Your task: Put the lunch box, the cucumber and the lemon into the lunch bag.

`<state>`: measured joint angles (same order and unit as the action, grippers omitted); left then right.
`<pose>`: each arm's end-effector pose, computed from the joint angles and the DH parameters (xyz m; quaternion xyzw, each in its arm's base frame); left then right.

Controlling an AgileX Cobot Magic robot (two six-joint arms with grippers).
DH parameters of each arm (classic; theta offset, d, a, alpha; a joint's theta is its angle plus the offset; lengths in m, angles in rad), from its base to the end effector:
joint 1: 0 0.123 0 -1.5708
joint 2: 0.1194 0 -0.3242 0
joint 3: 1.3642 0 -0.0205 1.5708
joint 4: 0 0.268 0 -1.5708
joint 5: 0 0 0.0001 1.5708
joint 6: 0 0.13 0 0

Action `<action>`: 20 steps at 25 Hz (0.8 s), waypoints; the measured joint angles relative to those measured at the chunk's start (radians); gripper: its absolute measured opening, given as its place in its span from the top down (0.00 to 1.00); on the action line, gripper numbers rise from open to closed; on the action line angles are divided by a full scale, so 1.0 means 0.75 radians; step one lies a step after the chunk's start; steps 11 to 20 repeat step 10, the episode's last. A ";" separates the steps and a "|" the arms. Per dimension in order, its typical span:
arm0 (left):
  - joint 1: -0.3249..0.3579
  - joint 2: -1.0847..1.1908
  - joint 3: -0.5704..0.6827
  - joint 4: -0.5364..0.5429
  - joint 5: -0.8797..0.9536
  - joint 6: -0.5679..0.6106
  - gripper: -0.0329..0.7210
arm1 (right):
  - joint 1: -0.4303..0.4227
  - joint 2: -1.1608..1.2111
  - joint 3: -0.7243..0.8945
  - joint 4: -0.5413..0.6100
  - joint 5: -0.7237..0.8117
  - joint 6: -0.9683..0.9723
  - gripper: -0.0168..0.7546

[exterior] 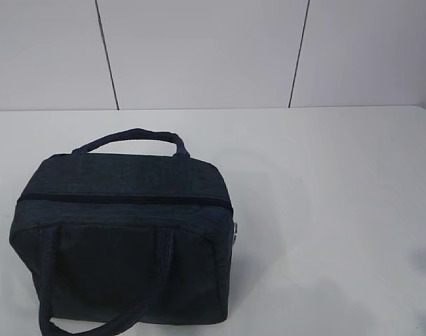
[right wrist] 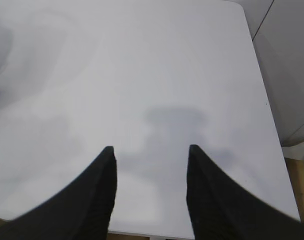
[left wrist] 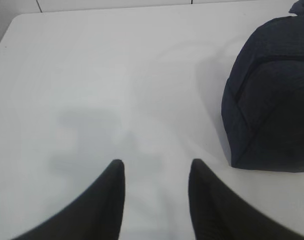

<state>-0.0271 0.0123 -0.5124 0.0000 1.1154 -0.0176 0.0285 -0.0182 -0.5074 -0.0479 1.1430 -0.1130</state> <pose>0.0026 -0.0001 0.2655 0.0041 0.8671 -0.0111 0.4979 -0.0029 -0.0058 0.2609 -0.0591 0.8654 -0.0448 0.4955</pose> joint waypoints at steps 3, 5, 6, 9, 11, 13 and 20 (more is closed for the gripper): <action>0.000 0.000 0.000 0.000 0.000 0.000 0.57 | 0.000 0.000 0.000 0.000 0.000 0.000 0.55; 0.000 0.000 0.000 0.000 0.000 0.000 0.57 | 0.000 0.000 0.000 0.000 0.000 0.000 0.55; 0.000 0.000 0.000 0.000 0.000 0.000 0.58 | 0.000 0.000 0.000 0.000 0.000 0.000 0.55; 0.000 0.000 0.000 0.000 0.000 0.000 0.59 | 0.000 0.000 0.000 0.000 0.000 0.000 0.55; 0.000 0.000 0.000 0.000 0.000 0.000 0.60 | 0.000 0.000 0.000 0.000 0.000 0.000 0.55; 0.000 0.000 0.000 0.000 0.000 0.000 0.60 | 0.000 0.000 0.000 0.000 0.000 0.000 0.55; 0.000 0.000 0.000 0.000 0.000 0.000 0.60 | 0.000 0.000 0.000 0.000 0.000 0.000 0.55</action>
